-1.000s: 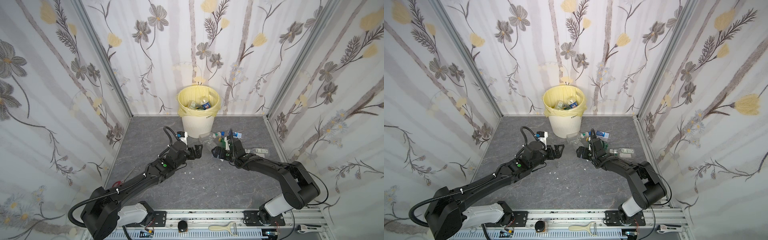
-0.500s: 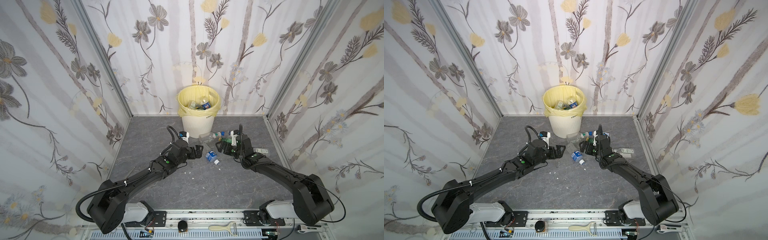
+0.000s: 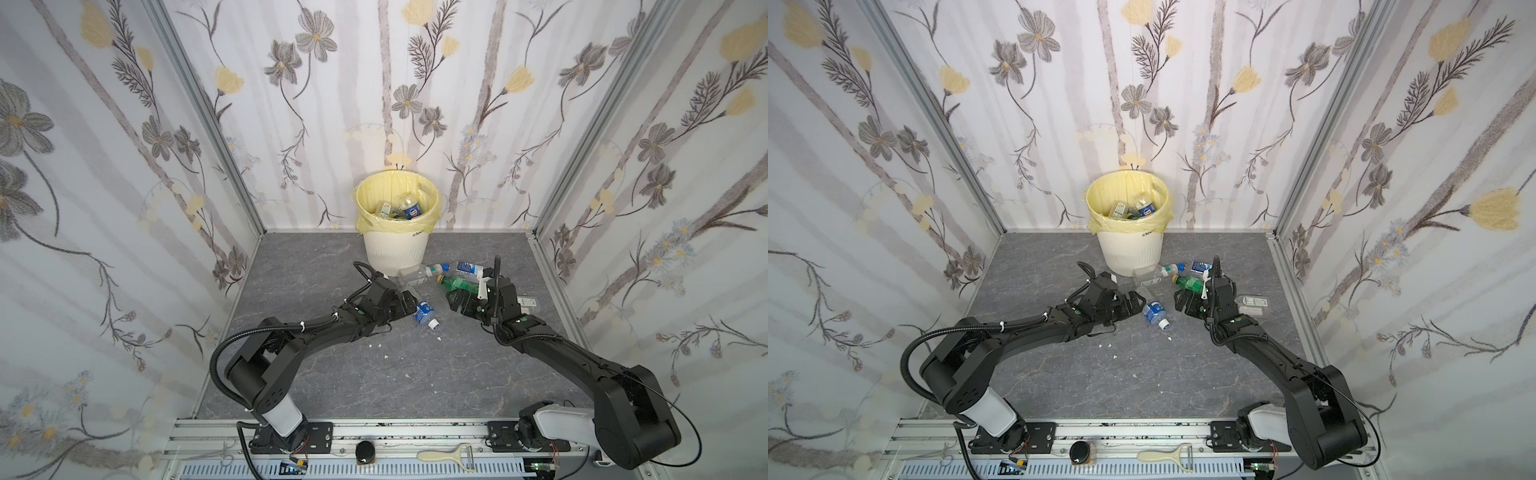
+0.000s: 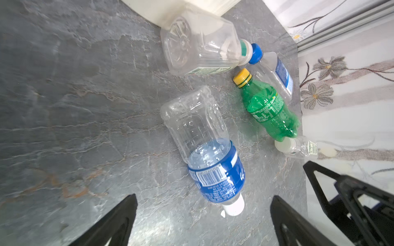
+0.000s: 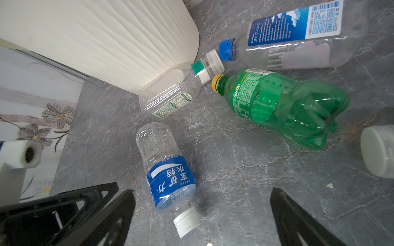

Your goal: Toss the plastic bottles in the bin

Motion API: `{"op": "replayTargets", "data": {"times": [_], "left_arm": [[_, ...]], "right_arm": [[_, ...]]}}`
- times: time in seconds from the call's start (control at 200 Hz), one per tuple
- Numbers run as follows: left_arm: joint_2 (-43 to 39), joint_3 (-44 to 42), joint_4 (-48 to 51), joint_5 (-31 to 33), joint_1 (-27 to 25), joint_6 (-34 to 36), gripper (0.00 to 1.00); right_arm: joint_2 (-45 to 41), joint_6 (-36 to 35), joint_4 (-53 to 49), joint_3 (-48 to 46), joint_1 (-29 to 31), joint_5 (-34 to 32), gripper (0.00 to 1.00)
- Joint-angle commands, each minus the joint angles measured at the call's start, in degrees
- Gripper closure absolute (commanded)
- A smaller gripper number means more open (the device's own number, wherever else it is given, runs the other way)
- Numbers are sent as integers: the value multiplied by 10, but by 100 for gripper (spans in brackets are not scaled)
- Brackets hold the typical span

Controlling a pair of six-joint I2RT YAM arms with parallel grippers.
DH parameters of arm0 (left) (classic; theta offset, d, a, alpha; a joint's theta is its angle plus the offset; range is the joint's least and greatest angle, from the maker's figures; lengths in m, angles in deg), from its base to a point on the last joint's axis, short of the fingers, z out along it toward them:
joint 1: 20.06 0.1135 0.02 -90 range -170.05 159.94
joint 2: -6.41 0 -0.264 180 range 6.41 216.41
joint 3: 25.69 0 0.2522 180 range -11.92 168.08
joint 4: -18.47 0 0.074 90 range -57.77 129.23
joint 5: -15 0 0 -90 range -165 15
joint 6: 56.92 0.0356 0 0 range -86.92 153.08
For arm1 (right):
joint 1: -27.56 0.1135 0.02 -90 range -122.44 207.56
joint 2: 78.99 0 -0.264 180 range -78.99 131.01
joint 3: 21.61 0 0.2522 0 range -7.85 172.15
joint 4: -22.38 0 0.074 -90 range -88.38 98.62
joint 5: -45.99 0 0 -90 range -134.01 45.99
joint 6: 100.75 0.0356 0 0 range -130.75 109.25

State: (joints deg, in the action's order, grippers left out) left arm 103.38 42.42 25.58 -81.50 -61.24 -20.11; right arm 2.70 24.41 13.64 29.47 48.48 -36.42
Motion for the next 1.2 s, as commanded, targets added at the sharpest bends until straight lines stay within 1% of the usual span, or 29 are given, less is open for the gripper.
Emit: {"op": "replayTargets", "data": {"times": [0.0,0.105,0.3,0.48,0.704,0.914,1.089,1.194], "left_arm": [[45,38,-9,-40,1,-70,0],[84,69,-9,-47,1,-86,0],[131,109,-10,-23,1,-89,0],[179,149,-10,-13,1,-87,5],[201,170,-10,9,1,-82,11],[212,178,-11,19,-5,-85,13],[219,181,-12,24,-10,-78,20],[229,183,-12,22,-10,-72,22]], "right_arm": [[-12,-5,17,-6,-4,8,0],[-32,-7,17,-16,-11,10,0],[-68,-18,8,-27,-20,8,0],[-86,-22,7,-37,-28,12,0],[-97,-30,9,-48,-36,15,0],[-91,-26,27,-56,-42,25,0],[-80,-23,38,-62,-43,30,0],[-76,-20,45,-64,-43,34,0]]}}
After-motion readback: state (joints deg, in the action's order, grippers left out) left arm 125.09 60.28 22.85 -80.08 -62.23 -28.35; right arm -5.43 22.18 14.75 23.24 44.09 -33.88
